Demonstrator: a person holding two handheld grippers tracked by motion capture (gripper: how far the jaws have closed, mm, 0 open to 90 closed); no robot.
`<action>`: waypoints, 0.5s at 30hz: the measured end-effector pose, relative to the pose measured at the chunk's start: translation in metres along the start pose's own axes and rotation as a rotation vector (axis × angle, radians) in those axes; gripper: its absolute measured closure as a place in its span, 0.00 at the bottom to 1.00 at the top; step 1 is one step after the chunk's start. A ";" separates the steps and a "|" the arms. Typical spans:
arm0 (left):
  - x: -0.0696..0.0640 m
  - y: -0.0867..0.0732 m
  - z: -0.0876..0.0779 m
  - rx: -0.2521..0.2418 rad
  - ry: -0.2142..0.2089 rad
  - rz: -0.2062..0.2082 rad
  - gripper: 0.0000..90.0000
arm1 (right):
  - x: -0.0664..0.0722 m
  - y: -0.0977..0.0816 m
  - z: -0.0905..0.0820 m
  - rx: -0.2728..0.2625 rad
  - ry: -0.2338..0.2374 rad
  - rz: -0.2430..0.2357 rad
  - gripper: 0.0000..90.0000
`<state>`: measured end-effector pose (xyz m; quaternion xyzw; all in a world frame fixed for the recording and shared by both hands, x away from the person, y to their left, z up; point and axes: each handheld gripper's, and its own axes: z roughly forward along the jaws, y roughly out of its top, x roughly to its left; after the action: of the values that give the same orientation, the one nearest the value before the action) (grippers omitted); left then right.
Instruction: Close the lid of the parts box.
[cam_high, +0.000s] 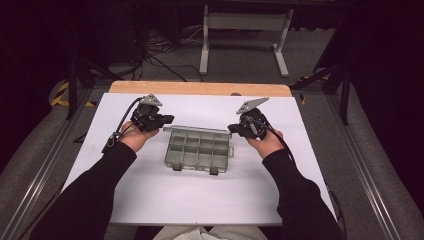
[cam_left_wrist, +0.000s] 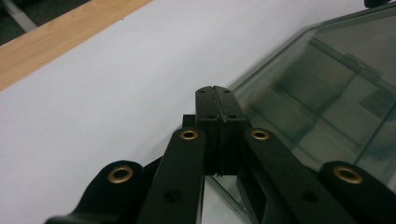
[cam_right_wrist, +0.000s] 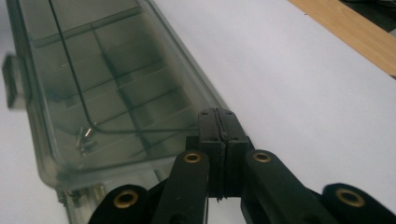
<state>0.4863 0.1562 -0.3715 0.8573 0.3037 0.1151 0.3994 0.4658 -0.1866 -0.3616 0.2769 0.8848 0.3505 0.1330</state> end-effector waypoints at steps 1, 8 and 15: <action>-0.002 0.000 0.000 0.009 -0.001 0.014 0.99 | 0.001 0.000 0.000 0.003 0.007 0.000 1.00; -0.010 -0.003 -0.003 0.047 -0.042 0.060 0.99 | 0.017 0.003 0.002 0.042 0.054 -0.036 1.00; -0.017 -0.006 -0.004 0.088 -0.078 0.102 0.99 | 0.027 0.004 0.006 0.092 0.070 -0.054 1.00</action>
<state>0.4687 0.1514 -0.3729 0.8922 0.2487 0.0883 0.3666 0.4482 -0.1654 -0.3648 0.2463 0.9111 0.3153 0.0985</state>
